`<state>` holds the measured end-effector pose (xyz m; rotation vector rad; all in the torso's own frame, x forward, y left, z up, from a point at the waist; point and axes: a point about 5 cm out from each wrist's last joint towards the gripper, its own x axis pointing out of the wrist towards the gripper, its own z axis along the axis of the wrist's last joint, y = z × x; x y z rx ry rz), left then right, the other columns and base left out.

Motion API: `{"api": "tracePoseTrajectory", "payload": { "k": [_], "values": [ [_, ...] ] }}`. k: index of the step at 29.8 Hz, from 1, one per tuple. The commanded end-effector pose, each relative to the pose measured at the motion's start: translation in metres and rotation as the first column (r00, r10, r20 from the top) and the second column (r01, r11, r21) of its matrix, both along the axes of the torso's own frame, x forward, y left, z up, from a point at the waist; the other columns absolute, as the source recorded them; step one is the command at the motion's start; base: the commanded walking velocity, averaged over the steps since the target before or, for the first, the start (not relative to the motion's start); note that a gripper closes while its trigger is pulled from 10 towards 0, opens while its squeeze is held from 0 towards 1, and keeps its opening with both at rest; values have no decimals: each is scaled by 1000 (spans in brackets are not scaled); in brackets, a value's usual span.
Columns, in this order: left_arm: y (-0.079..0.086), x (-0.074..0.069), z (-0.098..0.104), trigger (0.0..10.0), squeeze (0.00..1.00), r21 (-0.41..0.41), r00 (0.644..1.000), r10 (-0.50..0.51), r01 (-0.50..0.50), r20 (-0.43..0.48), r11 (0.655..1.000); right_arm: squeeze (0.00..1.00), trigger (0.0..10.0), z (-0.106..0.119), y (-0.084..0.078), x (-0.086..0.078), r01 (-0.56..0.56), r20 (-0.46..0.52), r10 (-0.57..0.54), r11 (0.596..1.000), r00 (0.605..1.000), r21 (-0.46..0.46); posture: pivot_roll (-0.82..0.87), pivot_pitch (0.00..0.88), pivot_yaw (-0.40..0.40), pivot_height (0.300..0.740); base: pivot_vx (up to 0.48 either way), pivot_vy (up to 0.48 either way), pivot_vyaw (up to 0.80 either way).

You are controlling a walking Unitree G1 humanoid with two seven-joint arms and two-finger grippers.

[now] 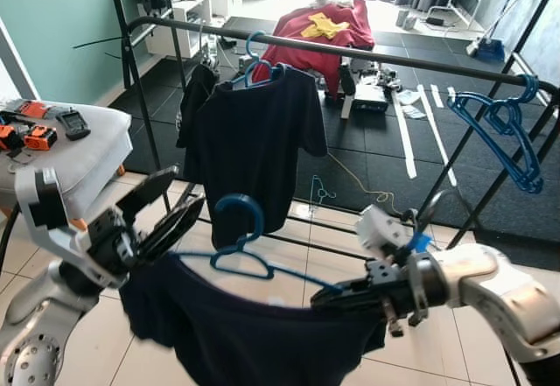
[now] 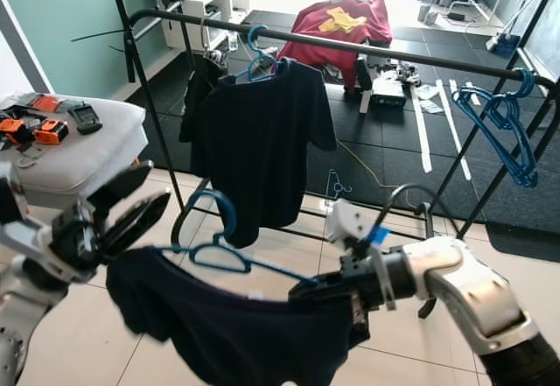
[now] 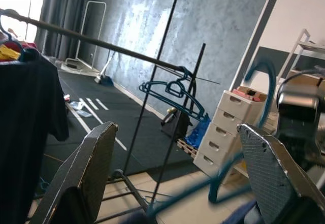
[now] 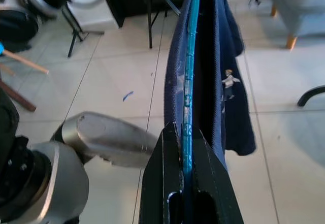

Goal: Hang hanger

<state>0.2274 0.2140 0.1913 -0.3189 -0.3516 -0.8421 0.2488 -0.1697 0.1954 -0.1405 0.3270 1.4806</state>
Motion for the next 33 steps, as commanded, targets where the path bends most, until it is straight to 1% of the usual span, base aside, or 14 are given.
{"api": "tracePoseTrajectory", "payload": {
  "k": [1,3,6,9,10,13,15,16,18,21,25,29,30,33],
  "values": [
    [0,-2,-4,10000,0,28,1000,-23,23,-7,999,0,0,8,0,-3,-25,16,24,999,1000,30,-155,0,-30,740,0,0,0],
    [-8,-6,-10,10000,0,28,997,-68,69,-20,997,0,0,8,-2,-5,-33,9,33,999,999,27,-155,0,-30,740,0,0,0],
    [-11,-7,-9,10000,0,21,996,-91,92,-15,996,0,0,7,-2,-6,-42,6,42,999,999,23,-155,0,-29,740,0,0,0],
    [-15,-8,-7,10000,0,7,993,-114,114,-3,993,0,0,6,-1,-6,-51,2,50,999,999,20,-153,0,-28,740,0,0,0],
    [-17,-9,-1,10000,0,-22,989,-148,149,25,989,0,0,4,1,-7,-62,-3,62,998,998,15,-150,0,-26,740,0,0,0],
    [-19,-10,3,10000,0,-41,984,-172,174,44,984,0,0,3,2,-7,-70,-7,70,998,998,12,-150,0,-26,740,0,0,0],
    [-22,-17,16,10000,0,-79,958,-263,273,111,959,0,0,-1,6,-10,-101,-25,101,995,995,4,-150,0,-23,740,0,0,0],
    [-22,-17,16,10000,0,-79,958,-263,273,111,959,0,0,-1,6,-10,-101,-25,101,995,995,4,-150,0,-23,740,0,0,0],
    [-22,-21,20,10000,0,-72,939,-312,325,145,943,0,0,-3,8,-13,-118,-41,118,993,992,6,-149,0,-19,740,0,0,0],
    [-24,-22,23,10000,0,-56,924,-344,357,163,932,0,0,-5,11,-15,-132,-54,132,991,990,13,-150,0,-15,740,0,0,0],
    [-25,-22,23,10000,0,-51,921,-350,363,168,930,0,0,-6,12,-16,-135,-57,136,991,989,13,-150,0,-15,740,0,0,0],
    [-35,-17,23,10000,0,-51,920,-352,365,174,929,0,0,-5,19,-16,-163,-55,165,986,985,25,-156,0,-12,740,0,0,0],
    [-37,-13,22,10000,0,-50,928,-331,344,169,938,0,0,-4,21,-15,-170,-52,171,985,984,25,-153,0,-15,740,0,0,0],
    [-39,-10,20,10000,0,-52,934,-319,331,160,942,0,0,-3,22,-13,-176,-47,177,984,983,23,-151,0,-17,740,0,0,0]
  ]
}}
